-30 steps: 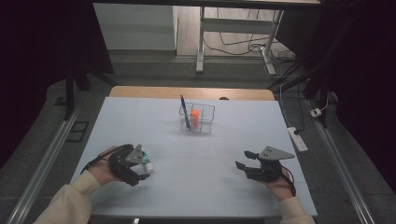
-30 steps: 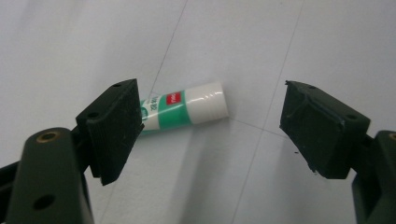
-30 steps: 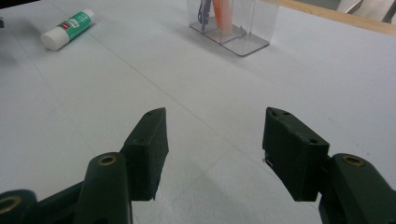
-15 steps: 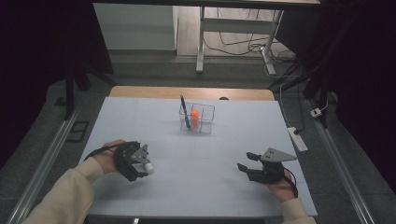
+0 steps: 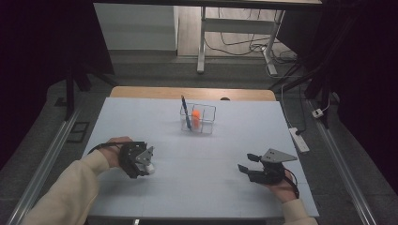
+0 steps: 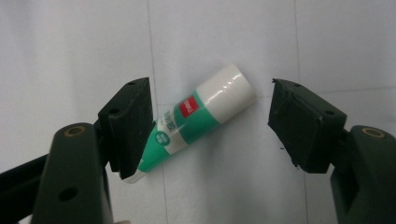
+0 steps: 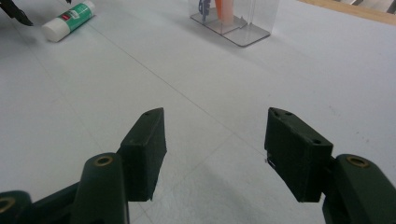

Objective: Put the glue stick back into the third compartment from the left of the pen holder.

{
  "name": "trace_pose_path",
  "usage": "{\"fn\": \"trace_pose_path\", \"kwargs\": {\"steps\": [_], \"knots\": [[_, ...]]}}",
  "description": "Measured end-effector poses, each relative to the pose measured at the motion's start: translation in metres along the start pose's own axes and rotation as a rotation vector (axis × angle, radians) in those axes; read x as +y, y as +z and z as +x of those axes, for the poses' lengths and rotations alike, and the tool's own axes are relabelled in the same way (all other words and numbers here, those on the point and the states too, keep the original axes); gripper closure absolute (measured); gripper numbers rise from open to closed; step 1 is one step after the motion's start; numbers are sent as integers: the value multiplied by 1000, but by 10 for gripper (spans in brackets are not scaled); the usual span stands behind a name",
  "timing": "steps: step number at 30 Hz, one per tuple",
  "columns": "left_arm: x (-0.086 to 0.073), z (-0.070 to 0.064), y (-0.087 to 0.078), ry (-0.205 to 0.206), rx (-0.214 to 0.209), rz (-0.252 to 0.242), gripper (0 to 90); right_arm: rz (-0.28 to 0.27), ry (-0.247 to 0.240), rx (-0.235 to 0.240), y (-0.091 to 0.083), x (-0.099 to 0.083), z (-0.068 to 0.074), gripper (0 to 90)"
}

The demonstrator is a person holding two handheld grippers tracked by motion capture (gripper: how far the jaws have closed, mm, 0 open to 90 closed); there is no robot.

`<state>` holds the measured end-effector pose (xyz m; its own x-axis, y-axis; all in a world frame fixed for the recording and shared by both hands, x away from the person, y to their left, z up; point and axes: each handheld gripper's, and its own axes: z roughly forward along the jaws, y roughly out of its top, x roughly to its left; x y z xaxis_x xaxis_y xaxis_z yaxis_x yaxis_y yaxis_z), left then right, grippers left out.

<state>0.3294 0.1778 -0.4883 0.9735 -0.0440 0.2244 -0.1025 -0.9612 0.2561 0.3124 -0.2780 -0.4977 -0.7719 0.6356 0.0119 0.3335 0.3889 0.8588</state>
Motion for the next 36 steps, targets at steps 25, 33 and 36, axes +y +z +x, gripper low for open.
{"fn": "trace_pose_path", "kwargs": {"steps": [25,33,36], "knots": [[10,11,20,217,-105,126,451,13,0,20,2,-1,0,382],[14,11,22,264,-133,133,569,13,1,22,2,-1,-1,382],[14,10,22,272,-134,135,628,13,2,22,2,-1,-1,382]]}}
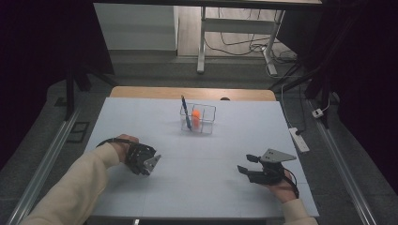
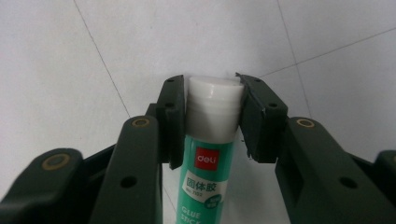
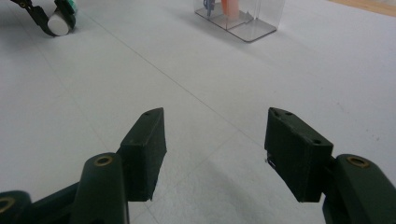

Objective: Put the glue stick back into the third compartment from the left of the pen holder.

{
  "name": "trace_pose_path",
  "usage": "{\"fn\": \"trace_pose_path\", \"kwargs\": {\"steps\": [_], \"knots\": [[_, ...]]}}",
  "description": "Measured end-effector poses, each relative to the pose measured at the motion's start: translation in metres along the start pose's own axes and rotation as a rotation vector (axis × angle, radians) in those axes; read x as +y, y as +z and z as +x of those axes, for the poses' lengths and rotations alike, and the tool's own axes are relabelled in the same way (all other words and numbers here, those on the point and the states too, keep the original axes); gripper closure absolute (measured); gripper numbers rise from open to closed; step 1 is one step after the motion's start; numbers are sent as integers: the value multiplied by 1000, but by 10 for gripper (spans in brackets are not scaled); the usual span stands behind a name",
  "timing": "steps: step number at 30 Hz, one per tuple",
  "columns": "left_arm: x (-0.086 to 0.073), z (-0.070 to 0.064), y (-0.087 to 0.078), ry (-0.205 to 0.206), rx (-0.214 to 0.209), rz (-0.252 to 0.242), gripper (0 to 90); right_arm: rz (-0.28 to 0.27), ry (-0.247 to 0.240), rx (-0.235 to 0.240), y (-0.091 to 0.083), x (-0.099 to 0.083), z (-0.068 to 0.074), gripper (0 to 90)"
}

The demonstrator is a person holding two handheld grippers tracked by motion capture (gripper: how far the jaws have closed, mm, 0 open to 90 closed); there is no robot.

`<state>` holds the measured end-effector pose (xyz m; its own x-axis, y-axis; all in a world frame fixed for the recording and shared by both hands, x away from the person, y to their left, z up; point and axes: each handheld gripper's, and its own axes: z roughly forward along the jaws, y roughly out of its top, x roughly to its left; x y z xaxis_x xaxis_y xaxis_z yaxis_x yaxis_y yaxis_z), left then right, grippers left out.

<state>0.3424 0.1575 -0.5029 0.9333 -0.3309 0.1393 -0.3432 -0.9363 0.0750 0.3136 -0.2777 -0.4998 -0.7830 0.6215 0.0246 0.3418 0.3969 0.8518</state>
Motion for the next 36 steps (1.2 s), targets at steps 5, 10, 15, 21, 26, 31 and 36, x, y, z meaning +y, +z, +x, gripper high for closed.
{"fn": "trace_pose_path", "kwargs": {"steps": [5,10,15,21,26,31,36], "knots": [[0,-1,0,-6,8,0,641,-3,1,-1,0,0,0,382],[-1,-2,-2,-41,24,-5,645,-3,2,-4,-1,0,-1,382],[-4,0,-8,-111,40,-50,646,-1,-1,-10,-1,0,-1,382],[-7,1,-15,-238,37,-116,646,0,-2,-9,-1,0,0,382],[-10,2,-24,-320,54,-156,647,2,-2,-1,-1,0,-1,382],[-11,1,-36,-390,83,-215,647,4,-3,-6,-1,0,0,381],[-9,-2,-44,-448,118,-260,647,-5,0,-3,-2,-1,-1,381]]}}
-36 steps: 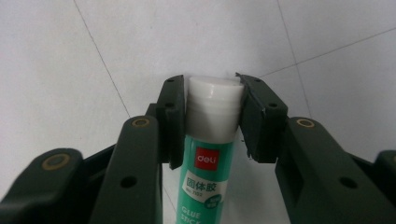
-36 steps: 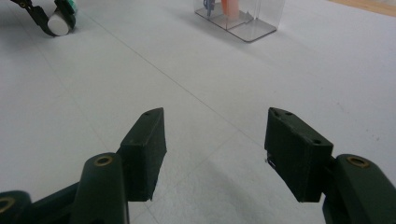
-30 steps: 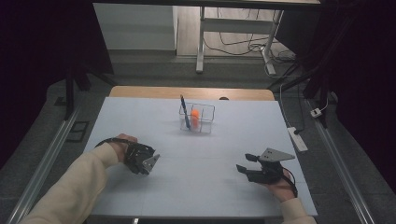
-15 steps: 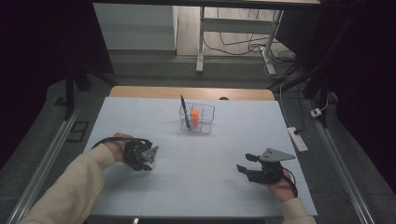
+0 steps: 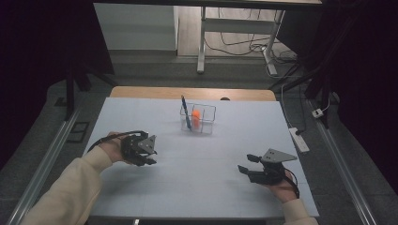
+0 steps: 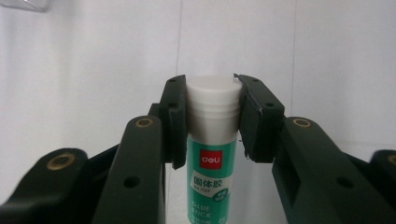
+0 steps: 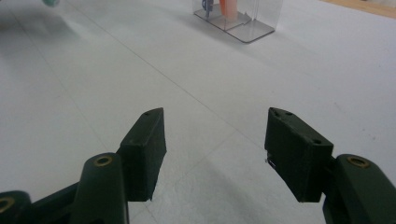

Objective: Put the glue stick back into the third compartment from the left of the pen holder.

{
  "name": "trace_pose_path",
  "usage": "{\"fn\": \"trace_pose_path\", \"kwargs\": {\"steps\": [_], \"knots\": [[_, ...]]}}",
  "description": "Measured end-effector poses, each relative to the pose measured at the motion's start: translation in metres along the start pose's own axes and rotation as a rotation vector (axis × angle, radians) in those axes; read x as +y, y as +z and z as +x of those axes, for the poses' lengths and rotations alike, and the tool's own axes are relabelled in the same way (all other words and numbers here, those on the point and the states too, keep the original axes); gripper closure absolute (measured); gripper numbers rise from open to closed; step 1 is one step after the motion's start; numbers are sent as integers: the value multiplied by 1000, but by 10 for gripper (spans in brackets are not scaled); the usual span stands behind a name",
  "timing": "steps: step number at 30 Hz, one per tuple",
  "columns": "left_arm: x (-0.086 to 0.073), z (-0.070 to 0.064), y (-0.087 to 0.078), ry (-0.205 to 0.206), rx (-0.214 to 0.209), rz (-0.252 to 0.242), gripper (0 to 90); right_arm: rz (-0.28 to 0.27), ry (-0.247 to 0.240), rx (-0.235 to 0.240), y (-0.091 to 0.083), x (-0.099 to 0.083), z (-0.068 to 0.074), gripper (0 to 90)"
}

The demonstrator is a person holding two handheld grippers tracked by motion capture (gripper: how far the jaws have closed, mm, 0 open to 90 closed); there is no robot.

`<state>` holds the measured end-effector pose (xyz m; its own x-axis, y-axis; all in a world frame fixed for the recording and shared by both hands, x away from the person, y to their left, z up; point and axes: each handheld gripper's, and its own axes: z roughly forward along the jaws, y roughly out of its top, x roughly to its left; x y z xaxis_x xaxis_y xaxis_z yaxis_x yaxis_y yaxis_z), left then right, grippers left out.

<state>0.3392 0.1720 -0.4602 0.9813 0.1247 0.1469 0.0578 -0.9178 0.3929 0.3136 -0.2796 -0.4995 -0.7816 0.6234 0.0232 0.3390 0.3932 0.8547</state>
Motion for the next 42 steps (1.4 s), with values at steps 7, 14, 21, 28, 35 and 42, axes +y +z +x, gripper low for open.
{"fn": "trace_pose_path", "kwargs": {"steps": [7,14,21,28,35,42], "knots": [[3,-4,-3,-68,29,-63,647,-4,-5,-10,-1,0,-1,379],[2,-6,-7,-125,50,-119,647,-11,-4,-16,-1,-1,-1,377],[3,-6,-11,-183,64,-175,647,-6,-6,-21,-2,-1,-2,377],[6,-8,-17,-241,88,-260,647,-4,-6,-26,-2,-1,-2,377],[8,-10,-20,-288,123,-338,647,-7,-7,-29,-3,-1,-3,377],[10,-5,-23,-338,113,-424,647,-15,-7,-42,-4,-2,-4,377]]}}
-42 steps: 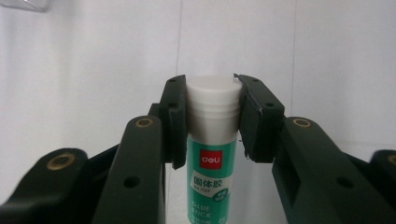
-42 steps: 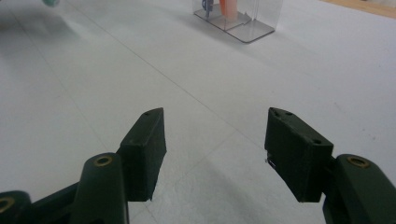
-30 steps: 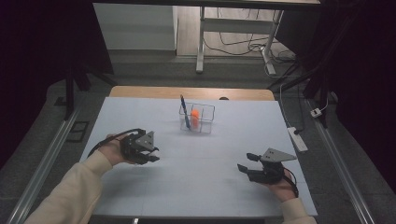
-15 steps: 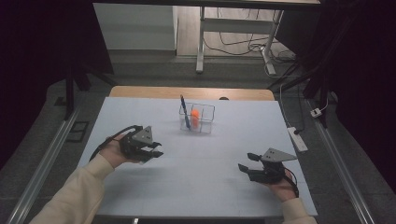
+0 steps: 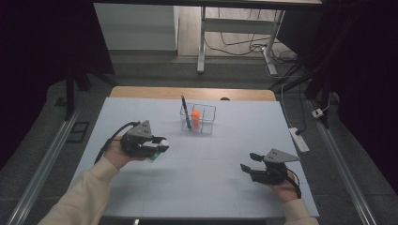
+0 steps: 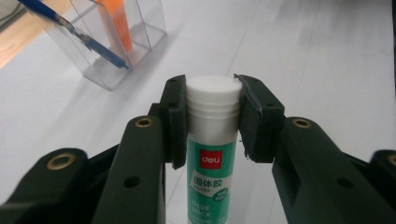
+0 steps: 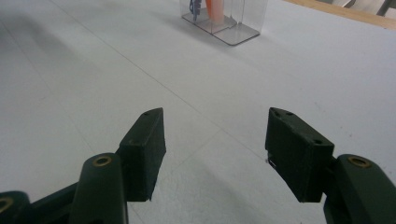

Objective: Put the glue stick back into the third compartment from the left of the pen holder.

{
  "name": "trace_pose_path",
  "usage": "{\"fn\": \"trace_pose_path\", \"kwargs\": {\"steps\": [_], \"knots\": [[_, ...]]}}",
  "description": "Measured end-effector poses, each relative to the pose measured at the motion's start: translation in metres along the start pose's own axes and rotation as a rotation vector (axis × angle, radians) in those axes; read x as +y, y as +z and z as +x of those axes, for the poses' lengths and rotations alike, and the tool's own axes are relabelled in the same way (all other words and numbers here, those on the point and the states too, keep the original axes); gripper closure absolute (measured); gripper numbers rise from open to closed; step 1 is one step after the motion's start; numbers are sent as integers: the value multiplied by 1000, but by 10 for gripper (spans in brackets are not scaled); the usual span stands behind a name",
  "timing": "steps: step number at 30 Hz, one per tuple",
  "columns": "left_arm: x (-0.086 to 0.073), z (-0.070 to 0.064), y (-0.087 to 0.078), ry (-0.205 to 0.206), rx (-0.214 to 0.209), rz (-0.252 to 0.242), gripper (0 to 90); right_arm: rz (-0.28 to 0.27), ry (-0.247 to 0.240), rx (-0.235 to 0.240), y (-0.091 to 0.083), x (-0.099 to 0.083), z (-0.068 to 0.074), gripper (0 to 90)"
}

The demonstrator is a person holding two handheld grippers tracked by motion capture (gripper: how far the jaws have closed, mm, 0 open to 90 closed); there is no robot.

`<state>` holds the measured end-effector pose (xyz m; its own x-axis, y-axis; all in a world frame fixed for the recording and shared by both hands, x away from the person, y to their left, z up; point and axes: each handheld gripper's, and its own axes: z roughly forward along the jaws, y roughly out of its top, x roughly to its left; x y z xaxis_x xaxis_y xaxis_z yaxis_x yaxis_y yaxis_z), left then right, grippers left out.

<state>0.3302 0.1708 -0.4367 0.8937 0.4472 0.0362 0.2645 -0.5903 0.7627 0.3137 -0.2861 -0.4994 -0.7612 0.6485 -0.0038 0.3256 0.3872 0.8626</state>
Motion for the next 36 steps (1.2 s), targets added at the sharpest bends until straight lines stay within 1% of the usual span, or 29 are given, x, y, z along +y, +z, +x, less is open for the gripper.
{"fn": "trace_pose_path", "kwargs": {"steps": [2,6,8,12,20,25,27,36], "knots": [[2,0,1,-4,11,-7,647,-3,-2,-1,0,0,0,376],[6,0,2,-25,28,-36,647,1,-3,-5,-1,-1,-1,377],[8,0,3,-30,42,-49,647,1,-4,-6,-1,-1,-1,377],[14,0,6,-35,55,-76,647,2,-6,-11,-1,-2,-2,377],[29,1,13,-42,56,-111,647,4,-6,-15,-1,-2,-3,376],[39,3,16,-50,57,-135,647,-5,-4,-18,-1,-3,-4,376],[43,5,17,-53,55,-139,646,0,-7,-20,-2,-3,-5,376],[66,12,24,-53,88,-160,647,1,-4,-20,-2,-3,-5,376]]}}
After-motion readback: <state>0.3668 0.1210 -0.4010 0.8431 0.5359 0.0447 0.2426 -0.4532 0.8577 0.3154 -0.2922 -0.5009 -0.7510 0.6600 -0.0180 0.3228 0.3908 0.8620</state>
